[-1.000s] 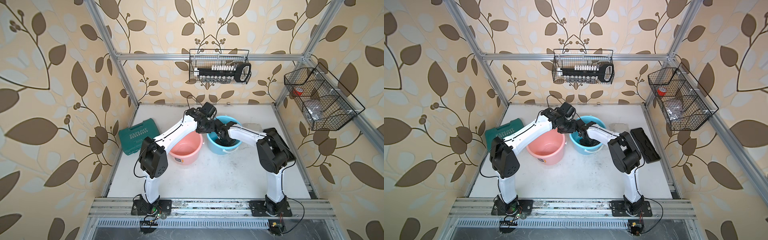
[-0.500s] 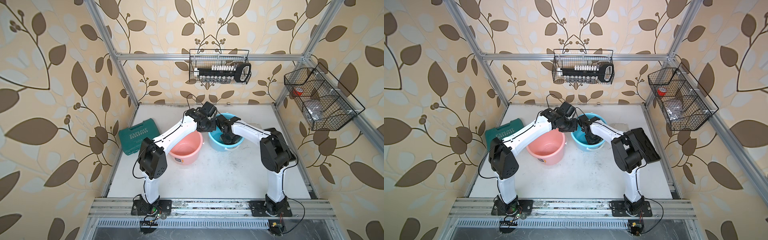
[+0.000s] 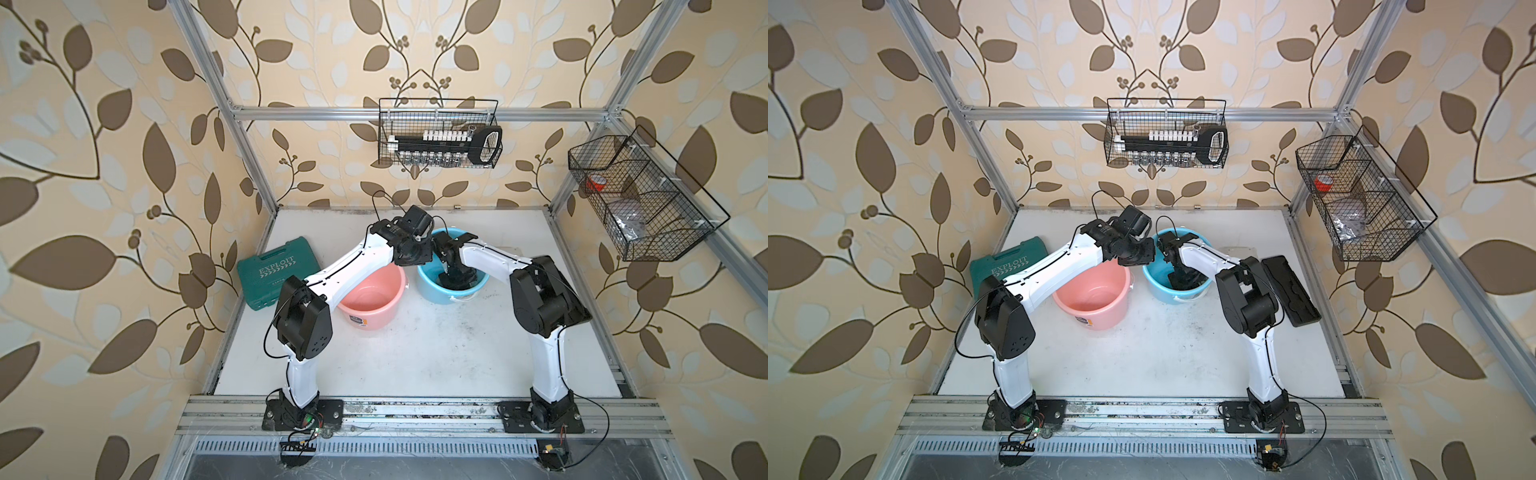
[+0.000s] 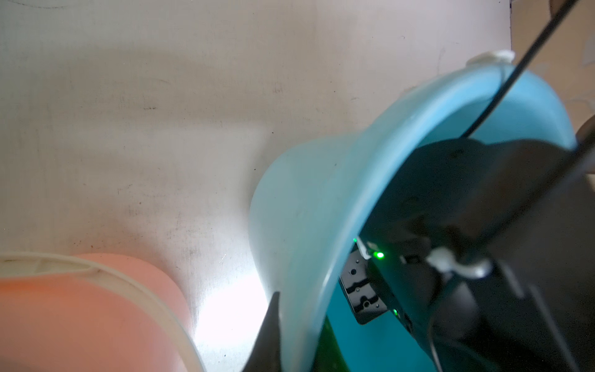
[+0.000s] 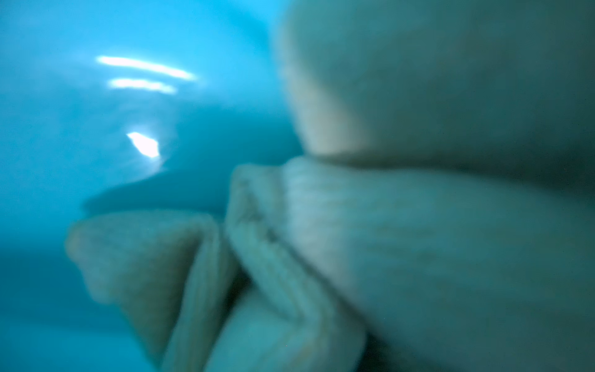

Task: Wipe the inside of the bucket with a cloth
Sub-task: Wipe the dirt from the inside of the bucket.

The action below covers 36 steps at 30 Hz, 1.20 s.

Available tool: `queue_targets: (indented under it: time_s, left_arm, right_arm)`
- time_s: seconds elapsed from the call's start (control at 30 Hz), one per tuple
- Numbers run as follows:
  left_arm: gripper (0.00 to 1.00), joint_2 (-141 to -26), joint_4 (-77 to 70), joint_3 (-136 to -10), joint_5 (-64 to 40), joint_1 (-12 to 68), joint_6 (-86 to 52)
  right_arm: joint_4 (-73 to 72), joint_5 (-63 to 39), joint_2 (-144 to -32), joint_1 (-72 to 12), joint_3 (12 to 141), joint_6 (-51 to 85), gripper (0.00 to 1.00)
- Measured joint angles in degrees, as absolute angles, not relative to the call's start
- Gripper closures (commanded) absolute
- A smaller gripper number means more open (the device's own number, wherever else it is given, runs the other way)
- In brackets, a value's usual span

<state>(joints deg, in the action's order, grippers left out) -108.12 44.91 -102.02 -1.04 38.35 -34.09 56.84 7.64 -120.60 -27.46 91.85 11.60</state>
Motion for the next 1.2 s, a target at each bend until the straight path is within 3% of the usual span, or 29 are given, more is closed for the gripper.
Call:
queue_targets:
  time_s: [0.23, 0.37, 0.57, 0.77, 1.2]
  left_arm:
    - [1.0, -108.01, 48.25, -102.13, -0.93, 37.89, -33.85]
    - [1.0, -107.98, 49.5, -102.24, -1.3, 37.82, -33.82]
    - [1.0, -107.94, 49.5, -102.24, -1.58, 37.8, -33.82]
    - [1.0, -107.94, 48.71, -102.21, -2.48, 37.76, -34.52]
    - [1.0, -107.94, 43.2, -100.4, -3.05, 37.06, -36.21]
  right_arm:
    - [51.72, -19.05, -118.63, -26.59, 89.38, 9.65, 1.0]
    - [50.11, -25.8, -114.24, -25.39, 85.86, 9.43, 1.0]
    - [48.73, -15.33, -104.86, -24.47, 84.62, 10.63, 1.0]
    - [48.6, 0.3, -105.69, -25.71, 84.86, 11.86, 1.0]
    - [40.64, 7.88, -113.54, -26.92, 83.59, 20.73, 1.0]
